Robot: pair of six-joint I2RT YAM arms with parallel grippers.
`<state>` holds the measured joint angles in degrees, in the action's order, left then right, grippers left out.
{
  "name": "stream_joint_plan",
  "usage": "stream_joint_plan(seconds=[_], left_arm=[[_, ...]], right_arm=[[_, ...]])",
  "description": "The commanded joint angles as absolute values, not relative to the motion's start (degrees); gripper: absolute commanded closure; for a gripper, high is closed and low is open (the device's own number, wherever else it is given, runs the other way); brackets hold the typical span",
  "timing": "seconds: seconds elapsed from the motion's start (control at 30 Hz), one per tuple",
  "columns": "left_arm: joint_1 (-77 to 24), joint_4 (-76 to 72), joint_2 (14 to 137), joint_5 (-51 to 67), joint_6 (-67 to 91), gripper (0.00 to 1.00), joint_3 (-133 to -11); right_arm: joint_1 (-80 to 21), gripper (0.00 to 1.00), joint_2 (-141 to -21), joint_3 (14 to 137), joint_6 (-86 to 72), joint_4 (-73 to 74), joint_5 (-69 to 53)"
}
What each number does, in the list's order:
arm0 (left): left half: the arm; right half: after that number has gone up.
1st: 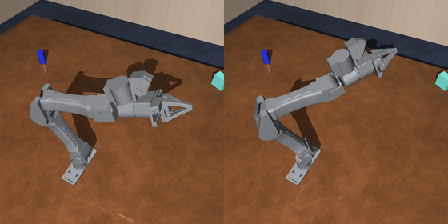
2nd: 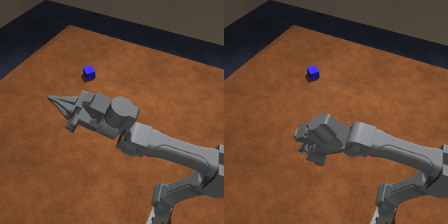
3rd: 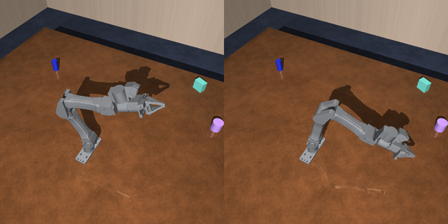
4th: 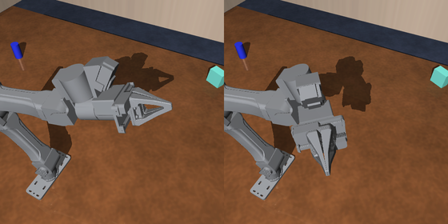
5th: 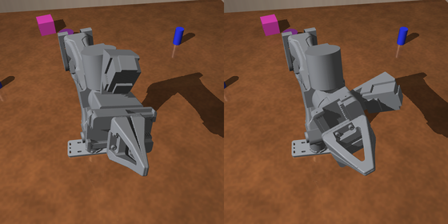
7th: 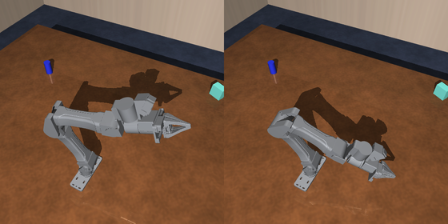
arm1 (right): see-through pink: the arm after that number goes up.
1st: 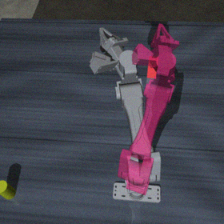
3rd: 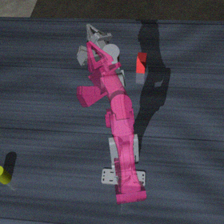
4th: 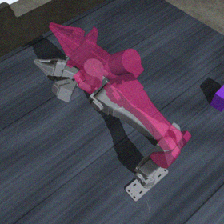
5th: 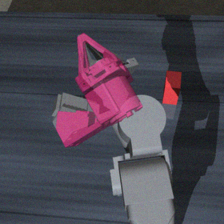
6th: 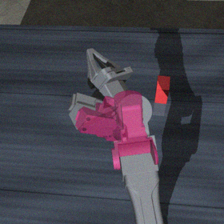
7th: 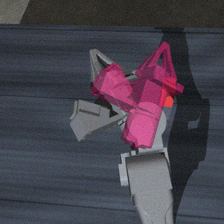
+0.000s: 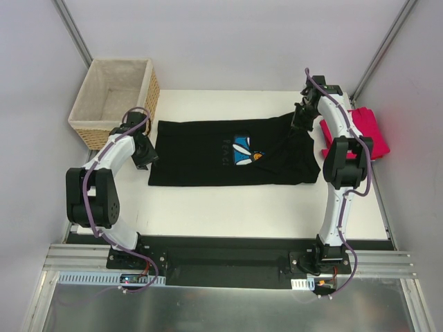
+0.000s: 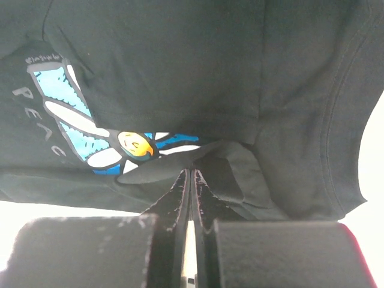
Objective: Fold and stack the t-shirts
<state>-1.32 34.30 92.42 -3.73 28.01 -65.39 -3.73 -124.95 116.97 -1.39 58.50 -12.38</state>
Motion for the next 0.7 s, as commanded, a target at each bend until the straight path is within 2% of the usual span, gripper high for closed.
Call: stream_joint_plan(seconds=[0.0, 0.3, 0.43, 0.5, 0.53, 0.67], left_arm=[[-0.4, 33.0, 88.7, -3.1, 29.6, 0.65, -63.9], [-0.4, 32.1, 86.0, -0.1, 28.6, 0.64, -60.6], [-0.5, 32.2, 85.8, 1.4, 28.7, 0.64, -60.4], [-0.7, 32.2, 85.6, 1.8, 28.7, 0.64, -60.5], [-0.9, 32.2, 85.6, 1.9, 28.7, 0.64, -60.3], [-1.7, 32.1, 84.4, 2.5, 29.4, 0.64, -59.9]], right_arm=[[-4.0, 0.99, -126.8, 120.2, -2.6, 56.2, -14.0], [-3.8, 0.99, -129.6, 122.3, -4.0, 54.2, -14.3], [-3.9, 0.76, -130.8, 121.7, -4.7, 50.5, -20.8], [-4.0, 0.71, -128.3, 118.2, -5.6, 44.6, -23.5], [-4.1, 0.66, -126.7, 116.8, -6.4, 42.2, -23.7], [-4.1, 0.58, -119.3, 113.2, -5.9, 32.8, -17.4]])
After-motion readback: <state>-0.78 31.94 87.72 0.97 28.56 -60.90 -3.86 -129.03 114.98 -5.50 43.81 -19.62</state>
